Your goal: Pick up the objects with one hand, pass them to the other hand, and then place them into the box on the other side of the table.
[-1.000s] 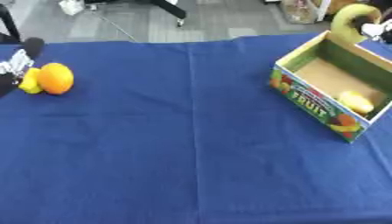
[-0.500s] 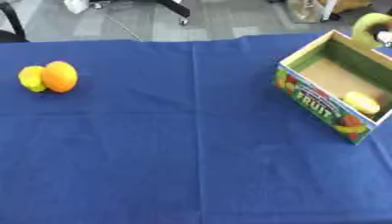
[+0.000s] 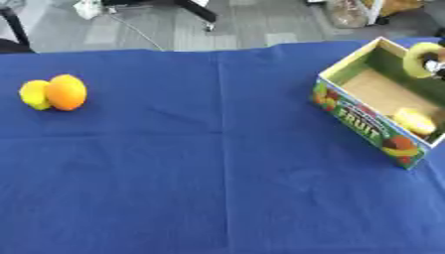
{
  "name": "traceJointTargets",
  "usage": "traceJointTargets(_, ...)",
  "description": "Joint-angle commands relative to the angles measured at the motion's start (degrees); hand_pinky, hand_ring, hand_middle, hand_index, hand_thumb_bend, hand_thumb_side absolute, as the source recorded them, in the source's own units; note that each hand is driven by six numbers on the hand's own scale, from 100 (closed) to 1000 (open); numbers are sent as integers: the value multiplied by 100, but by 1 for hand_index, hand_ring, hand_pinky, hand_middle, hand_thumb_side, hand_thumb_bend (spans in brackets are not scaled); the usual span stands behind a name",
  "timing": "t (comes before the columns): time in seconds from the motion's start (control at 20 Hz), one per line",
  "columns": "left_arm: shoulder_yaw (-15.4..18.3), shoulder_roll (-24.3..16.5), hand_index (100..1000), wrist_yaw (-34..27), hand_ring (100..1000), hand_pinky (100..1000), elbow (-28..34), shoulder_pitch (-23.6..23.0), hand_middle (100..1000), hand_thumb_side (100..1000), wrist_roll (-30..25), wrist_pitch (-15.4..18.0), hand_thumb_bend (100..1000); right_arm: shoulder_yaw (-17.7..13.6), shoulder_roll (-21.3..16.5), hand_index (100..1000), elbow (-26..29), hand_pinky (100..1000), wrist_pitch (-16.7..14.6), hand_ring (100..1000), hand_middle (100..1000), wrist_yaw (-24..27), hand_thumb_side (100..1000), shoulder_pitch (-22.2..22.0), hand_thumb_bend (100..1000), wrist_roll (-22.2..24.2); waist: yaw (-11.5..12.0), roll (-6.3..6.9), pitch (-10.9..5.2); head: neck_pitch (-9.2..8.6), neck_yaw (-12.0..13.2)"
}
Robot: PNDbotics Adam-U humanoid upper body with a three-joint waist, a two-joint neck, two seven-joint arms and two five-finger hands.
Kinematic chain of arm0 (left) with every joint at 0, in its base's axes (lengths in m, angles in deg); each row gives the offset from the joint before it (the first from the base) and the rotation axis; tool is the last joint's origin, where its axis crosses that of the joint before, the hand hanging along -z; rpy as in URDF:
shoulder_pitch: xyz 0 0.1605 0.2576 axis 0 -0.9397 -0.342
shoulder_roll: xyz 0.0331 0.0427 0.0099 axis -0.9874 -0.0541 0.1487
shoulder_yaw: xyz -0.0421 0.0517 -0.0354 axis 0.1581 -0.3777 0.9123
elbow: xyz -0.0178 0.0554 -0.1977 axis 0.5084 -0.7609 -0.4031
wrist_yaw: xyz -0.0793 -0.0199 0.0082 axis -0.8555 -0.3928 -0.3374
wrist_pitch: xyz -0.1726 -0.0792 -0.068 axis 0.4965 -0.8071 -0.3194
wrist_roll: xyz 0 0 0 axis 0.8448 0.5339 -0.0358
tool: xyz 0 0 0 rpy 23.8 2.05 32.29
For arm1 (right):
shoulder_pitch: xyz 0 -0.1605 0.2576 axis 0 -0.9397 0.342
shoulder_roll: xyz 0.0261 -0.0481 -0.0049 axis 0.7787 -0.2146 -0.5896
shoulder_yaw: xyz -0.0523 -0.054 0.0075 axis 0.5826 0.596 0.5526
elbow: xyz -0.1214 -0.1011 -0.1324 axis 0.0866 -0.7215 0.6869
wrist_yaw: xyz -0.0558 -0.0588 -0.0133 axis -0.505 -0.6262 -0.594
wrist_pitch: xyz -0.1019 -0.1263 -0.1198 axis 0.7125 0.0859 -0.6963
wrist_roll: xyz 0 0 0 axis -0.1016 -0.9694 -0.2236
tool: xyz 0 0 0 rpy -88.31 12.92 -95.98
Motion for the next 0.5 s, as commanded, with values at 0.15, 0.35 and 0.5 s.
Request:
traceJointTargets(0.15,72,-118,713,6,624,745,136,63,625,544,23,3,693,-67,-52,587,-238,653,-45,701,551,-141,100,27,158,-321,26,55,17,-22,-30)
traceJointTargets(0.35,55,-101,713,14,624,745,144,77,625,545,-1,4,694,7,59,602,-467,655,-54,705,566,-181,100,27,170,-614,57,63,27,-24,-26)
traceJointTargets(0.5,60,-101,714,24,624,745,153,73,625,546,2,1,693,49,87,664,-544,674,-73,732,629,-253,100,6,273,-605,61,64,30,-35,-37)
